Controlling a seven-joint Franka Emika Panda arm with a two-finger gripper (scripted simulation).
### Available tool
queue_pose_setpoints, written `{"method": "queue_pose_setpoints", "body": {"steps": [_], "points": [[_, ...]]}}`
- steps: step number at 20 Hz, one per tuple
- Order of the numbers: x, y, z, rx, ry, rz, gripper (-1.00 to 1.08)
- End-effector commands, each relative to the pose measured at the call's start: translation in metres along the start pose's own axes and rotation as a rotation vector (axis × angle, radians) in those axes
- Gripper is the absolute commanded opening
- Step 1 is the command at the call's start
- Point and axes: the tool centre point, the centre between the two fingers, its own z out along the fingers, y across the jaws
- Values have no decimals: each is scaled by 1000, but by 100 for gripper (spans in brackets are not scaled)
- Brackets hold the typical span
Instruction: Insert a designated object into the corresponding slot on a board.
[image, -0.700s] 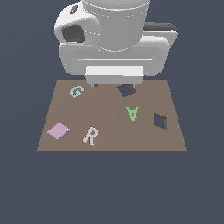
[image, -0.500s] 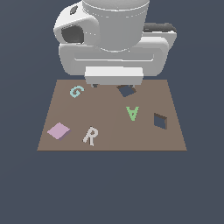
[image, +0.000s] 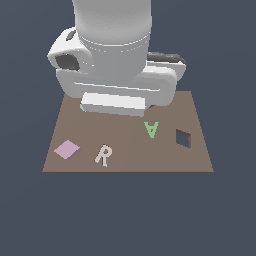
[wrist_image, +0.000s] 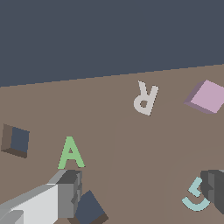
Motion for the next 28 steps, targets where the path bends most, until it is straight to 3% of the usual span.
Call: {"method": "queue_pose_setpoints", "body": {"steps": [1, 10, 18, 28], "points": [[9, 10, 10, -1, -3, 53, 100], [51, 71, 60, -3, -19, 331, 100], [69, 122, 97, -2, -32, 540, 100], [74, 151, 115, -1, -39, 649, 100]]}}
